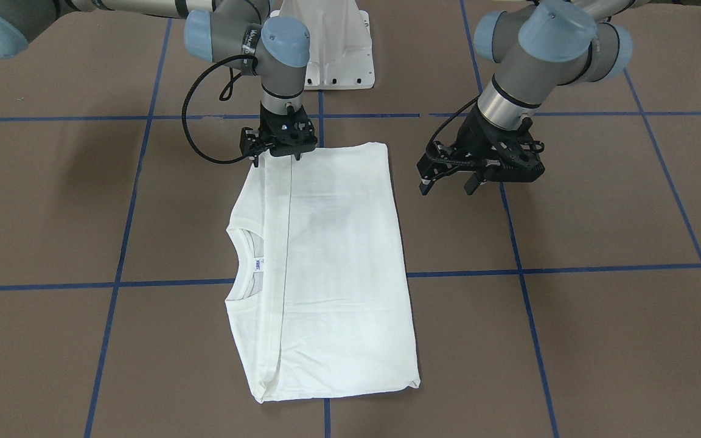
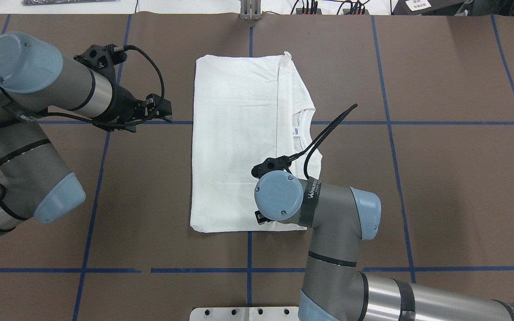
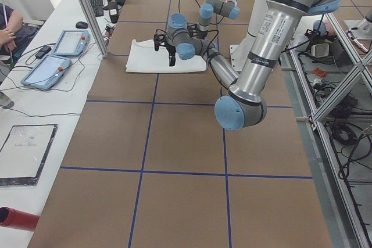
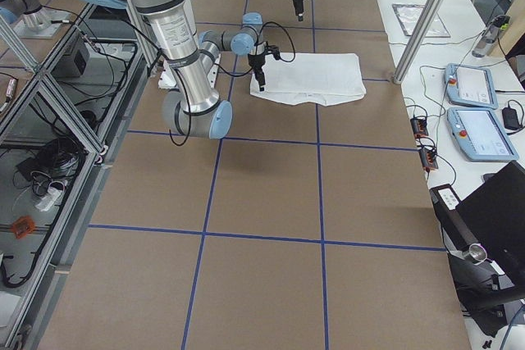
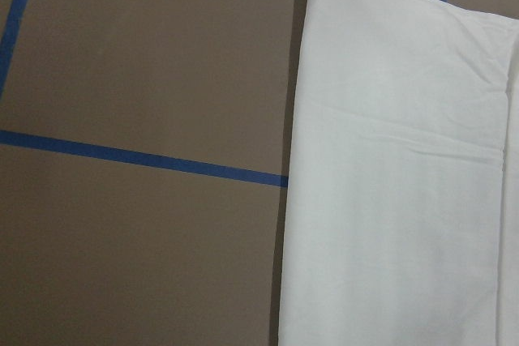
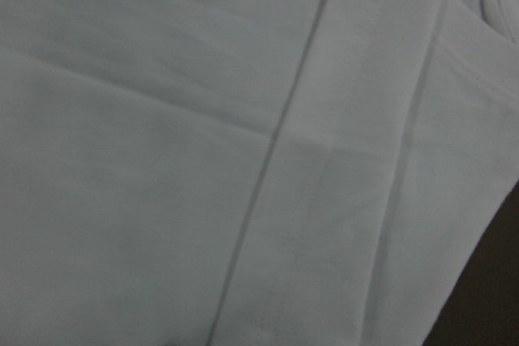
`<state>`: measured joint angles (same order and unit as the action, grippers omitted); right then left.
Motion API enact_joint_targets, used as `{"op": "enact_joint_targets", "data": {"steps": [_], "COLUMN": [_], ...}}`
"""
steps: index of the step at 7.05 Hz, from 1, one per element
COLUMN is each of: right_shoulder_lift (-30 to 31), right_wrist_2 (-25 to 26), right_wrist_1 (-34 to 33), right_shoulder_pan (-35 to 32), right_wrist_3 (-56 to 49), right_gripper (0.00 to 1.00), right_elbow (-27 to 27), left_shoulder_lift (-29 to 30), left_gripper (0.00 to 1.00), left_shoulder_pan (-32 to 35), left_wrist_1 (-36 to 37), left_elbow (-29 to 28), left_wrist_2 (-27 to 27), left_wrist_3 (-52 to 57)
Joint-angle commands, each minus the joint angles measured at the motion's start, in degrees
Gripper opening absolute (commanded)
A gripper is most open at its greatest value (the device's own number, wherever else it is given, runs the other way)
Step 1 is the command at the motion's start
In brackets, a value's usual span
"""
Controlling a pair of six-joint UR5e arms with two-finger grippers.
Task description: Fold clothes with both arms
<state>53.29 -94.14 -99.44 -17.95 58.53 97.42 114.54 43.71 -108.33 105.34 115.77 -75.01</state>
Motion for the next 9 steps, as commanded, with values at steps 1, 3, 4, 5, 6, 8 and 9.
{"op": "enact_joint_targets", "data": {"steps": [1,3,4,5,6,8,9], "right_shoulder_lift": [0.50,0.76,1.02,2.07,2.78,3.92,6.89], "right_wrist_2": [-0.08,-0.08,-0.08,-0.08,-0.08,-0.17,-0.26], "right_wrist_1": [-0.23,-2.50,-3.56,-3.66,-3.57,-3.22,-3.22], "right_shoulder_pan": [0.02,-0.42,-0.94,-1.30,-1.65,-2.17,-2.70], "right_wrist_3": [-0.09,-0.52,-1.31,-1.40,-1.75,-2.98,-4.47], "right_gripper": [1.00,1.00,1.00,1.00,1.00,1.00,1.00], "right_elbow": [0.13,2.06,3.03,3.30,3.30,3.65,6.17], "left_shoulder_lift": [0.33,0.59,0.59,0.68,0.68,0.86,1.29], "left_gripper": [1.00,1.00,1.00,1.00,1.00,1.00,1.00], "left_shoulder_pan": [-0.21,-0.56,-1.25,-1.61,-1.96,-2.75,-2.76], "left_wrist_1": [-0.12,-0.21,-0.21,-0.21,-0.21,-0.21,-0.21], "left_elbow": [-0.22,-0.31,-0.31,-0.31,-0.22,-0.31,-0.31], "left_wrist_2": [0.07,0.07,0.07,-0.02,-0.02,-0.11,-0.11], "left_wrist_3": [-0.14,-1.19,-1.20,-1.37,-3.20,-3.48,-3.57]}}
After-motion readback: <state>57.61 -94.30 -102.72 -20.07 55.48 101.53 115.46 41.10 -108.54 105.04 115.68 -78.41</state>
